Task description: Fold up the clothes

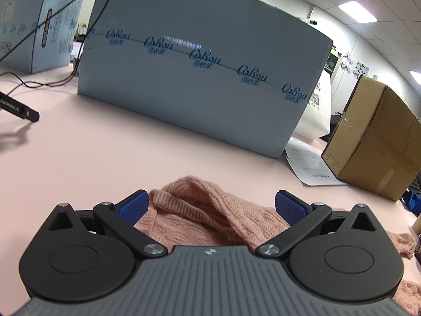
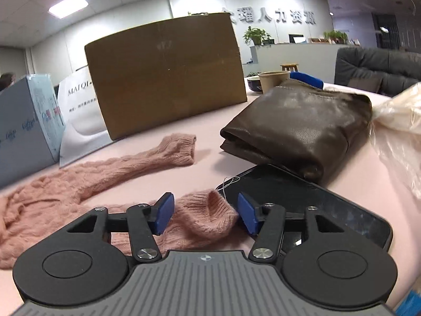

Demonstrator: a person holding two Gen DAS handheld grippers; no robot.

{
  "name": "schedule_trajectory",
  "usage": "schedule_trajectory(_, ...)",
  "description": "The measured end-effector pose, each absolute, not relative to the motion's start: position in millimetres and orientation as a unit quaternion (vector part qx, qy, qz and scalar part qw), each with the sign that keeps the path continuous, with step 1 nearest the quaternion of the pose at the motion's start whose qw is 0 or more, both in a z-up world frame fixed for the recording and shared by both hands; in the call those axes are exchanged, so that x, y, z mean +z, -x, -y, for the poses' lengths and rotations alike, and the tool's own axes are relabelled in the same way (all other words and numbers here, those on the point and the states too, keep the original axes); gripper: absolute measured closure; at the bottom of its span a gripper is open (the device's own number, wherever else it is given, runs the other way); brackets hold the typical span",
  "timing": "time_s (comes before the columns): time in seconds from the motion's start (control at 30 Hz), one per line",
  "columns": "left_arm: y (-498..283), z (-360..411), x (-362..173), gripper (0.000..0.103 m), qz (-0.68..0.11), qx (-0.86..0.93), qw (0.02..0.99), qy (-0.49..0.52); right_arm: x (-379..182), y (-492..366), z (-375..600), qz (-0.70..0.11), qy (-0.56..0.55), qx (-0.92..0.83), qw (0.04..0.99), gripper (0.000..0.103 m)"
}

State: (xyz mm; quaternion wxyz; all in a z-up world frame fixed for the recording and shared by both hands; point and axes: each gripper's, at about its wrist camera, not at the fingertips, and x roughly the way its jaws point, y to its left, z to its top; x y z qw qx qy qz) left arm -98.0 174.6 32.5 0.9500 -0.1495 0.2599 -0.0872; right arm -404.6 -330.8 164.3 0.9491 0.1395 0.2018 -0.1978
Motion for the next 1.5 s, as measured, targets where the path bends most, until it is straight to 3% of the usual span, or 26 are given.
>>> schedule_trajectory(0.07,97.0,-174.3,31.6,0.0,-0.265,-0.092,0.948,0.151,162.7,401.0,328.7,-0.212,-0.123,-0.206,0.947,0.097)
schedule_trajectory(0.67,101.9,-176.0,32.6,0.0,-0.284,-0.142,0.932,0.176,211.1,385.5,300.5,-0.142,-0.114,-0.154,0.971,0.099)
schedule_trajectory(0.97,101.1,-176.6,30.2,0.0,-0.288,-0.126,0.933,0.176,242.7,324.7,223.0,-0.085,-0.132,0.035,0.987,0.1)
schedule_trajectory(1.27,102.1,-178.7,30.7,0.0,-0.283,-0.125,0.934,0.177,209.0,257.2,139.7,-0.184,-0.2,0.229,0.935,0.1)
schedule_trajectory(1.5,101.9,-181.3,32.5,0.0,-0.277,-0.12,0.936,0.182,178.5,237.2,113.1,-0.26,-0.21,0.273,0.902,0.099)
